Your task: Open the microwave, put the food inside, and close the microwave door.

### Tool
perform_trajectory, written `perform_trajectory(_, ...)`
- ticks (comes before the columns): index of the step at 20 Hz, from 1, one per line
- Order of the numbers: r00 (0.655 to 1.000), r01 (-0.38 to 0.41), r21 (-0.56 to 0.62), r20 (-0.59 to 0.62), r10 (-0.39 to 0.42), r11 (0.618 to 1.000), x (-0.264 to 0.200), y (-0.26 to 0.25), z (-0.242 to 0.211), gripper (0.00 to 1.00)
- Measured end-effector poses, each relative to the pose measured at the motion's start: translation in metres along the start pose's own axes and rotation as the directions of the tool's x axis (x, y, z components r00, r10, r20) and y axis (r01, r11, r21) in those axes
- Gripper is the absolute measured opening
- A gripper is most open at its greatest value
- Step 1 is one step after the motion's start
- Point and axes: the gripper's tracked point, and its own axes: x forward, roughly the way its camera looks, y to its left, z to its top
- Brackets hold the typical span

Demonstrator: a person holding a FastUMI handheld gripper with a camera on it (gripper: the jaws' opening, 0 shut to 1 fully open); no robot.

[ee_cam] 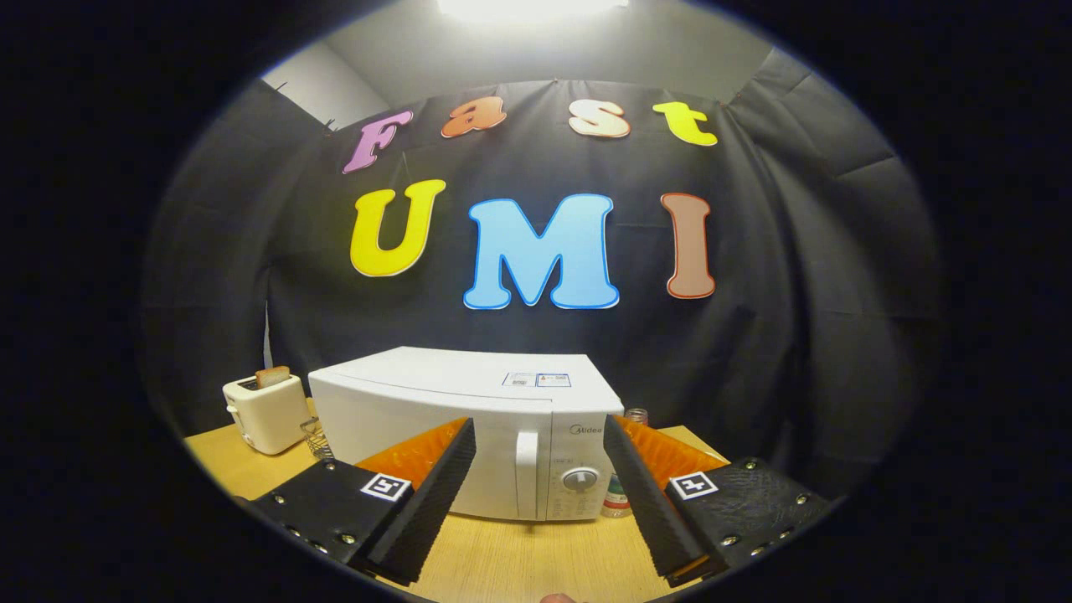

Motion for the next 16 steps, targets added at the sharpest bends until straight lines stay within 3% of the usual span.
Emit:
perform_trajectory(7, 0.994, 0.004, 0.003, -0.108, -0.004, 1.0, 0.052, 0.003, -0.049, 0.97)
perform_trajectory(16, 0.964, -0.026, 0.002, -0.263, 0.026, 1.0, 0.085, 0.014, -0.112, 0.97)
